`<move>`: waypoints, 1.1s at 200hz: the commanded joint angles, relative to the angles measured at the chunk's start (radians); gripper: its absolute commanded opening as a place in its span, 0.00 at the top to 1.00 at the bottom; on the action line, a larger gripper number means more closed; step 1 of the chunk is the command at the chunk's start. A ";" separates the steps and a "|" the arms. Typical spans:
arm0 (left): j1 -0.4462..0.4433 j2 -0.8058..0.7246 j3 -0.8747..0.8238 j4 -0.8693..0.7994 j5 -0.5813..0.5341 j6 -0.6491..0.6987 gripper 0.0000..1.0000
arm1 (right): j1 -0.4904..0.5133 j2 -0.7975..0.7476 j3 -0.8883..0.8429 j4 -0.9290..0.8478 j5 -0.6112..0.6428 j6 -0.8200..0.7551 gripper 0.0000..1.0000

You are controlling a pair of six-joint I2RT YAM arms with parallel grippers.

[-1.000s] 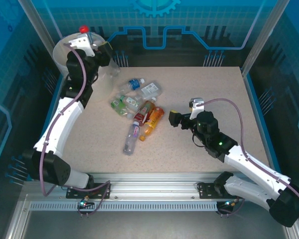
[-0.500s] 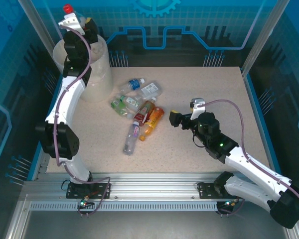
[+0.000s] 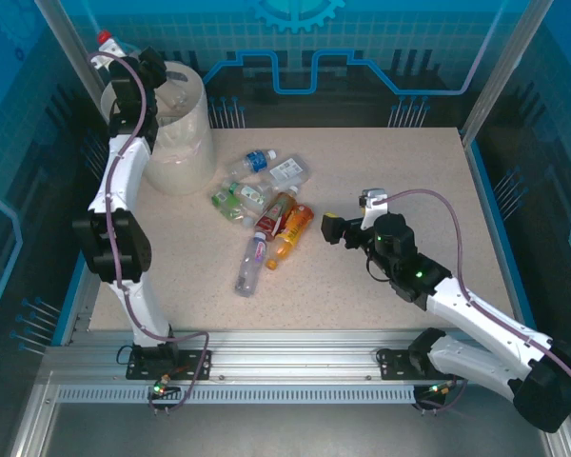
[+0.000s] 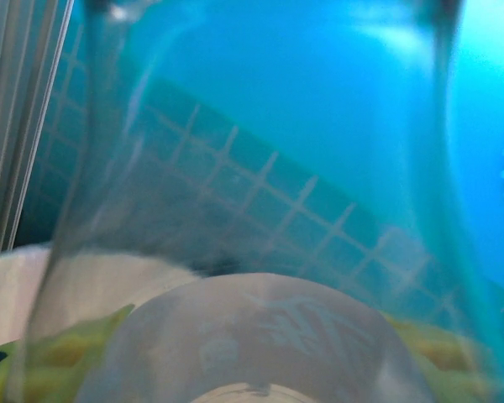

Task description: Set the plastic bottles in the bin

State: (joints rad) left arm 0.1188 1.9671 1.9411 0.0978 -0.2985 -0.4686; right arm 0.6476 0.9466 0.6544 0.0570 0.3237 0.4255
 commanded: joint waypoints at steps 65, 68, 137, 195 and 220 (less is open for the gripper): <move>0.015 0.141 0.135 -0.060 -0.060 -0.290 0.27 | 0.007 0.015 0.103 -0.109 -0.033 0.012 0.00; 0.016 0.142 0.137 -0.064 -0.058 -0.292 0.27 | 0.006 0.014 0.102 -0.110 -0.033 0.012 0.00; 0.015 0.091 0.144 -0.139 -0.028 -0.283 0.14 | 0.007 0.024 0.084 -0.103 -0.018 0.012 0.00; -0.001 -0.028 0.043 -0.085 0.012 -0.232 0.10 | 0.006 0.052 0.094 -0.096 -0.009 0.022 0.00; -0.014 -0.103 -0.021 -0.060 0.040 -0.206 0.08 | 0.005 0.056 0.094 -0.093 -0.004 0.028 0.00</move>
State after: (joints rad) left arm 0.1196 1.9774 1.9697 -0.0238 -0.2970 -0.7273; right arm 0.6479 0.9997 0.7334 -0.0376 0.3031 0.4366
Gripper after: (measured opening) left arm 0.917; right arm 0.997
